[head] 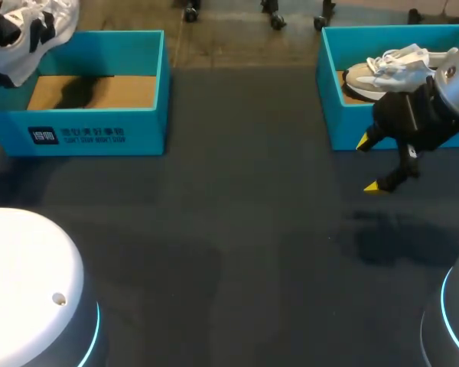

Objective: Take the shoe out of the shoebox, open the shoe tongue, remove and reinsert the insole, then place the shoe into the shoebox

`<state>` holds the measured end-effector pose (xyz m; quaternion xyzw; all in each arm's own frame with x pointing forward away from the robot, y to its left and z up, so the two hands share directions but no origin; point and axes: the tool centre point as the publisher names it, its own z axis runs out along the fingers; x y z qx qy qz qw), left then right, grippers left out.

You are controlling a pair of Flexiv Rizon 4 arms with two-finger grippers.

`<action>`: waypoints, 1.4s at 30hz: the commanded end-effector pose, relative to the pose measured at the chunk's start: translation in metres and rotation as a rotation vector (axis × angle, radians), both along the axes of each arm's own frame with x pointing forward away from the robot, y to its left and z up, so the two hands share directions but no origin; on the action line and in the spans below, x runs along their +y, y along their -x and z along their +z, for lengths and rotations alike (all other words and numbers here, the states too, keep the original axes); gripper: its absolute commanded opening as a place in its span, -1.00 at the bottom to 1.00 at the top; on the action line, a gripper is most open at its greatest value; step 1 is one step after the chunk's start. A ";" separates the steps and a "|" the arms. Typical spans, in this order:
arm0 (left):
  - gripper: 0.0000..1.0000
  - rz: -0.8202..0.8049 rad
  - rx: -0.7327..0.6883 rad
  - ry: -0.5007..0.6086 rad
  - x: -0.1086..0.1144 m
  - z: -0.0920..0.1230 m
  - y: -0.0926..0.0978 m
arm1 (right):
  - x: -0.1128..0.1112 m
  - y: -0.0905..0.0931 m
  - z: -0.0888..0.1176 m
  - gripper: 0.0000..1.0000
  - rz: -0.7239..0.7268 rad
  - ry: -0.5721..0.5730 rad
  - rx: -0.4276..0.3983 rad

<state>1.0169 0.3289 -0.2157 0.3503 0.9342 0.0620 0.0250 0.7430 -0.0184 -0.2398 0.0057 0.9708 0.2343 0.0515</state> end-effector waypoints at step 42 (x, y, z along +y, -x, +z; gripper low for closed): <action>-1.00 -0.864 0.028 -0.134 -0.001 -0.007 -0.024 | 0.000 0.001 0.000 1.00 0.000 0.001 -0.001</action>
